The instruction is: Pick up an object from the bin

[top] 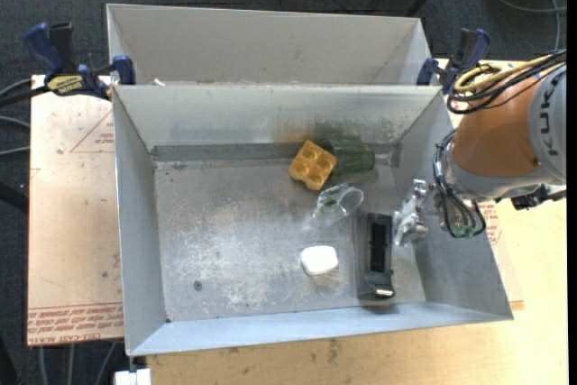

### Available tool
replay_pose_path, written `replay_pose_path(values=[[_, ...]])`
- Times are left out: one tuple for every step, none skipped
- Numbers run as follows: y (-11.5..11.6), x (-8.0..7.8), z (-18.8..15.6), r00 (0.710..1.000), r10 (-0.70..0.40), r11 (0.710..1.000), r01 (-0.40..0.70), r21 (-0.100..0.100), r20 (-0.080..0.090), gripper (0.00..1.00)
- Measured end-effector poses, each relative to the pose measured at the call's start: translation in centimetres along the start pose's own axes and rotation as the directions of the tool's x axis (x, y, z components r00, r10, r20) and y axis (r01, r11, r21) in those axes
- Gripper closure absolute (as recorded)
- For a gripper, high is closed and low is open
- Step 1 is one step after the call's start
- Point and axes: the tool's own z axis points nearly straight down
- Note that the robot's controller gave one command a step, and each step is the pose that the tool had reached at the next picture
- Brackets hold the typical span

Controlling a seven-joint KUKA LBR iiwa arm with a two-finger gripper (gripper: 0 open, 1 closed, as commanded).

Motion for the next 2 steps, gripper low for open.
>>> replay_pose_path(values=[[0.02, -0.03, -1.02, 1.0, 0.0, 1.0, 0.0, 0.0, 0.0, 1.0], [0.03, 0.05, -1.86, 1.0, 0.0, 1.0, 0.0, 0.0, -0.005, 1.0]])
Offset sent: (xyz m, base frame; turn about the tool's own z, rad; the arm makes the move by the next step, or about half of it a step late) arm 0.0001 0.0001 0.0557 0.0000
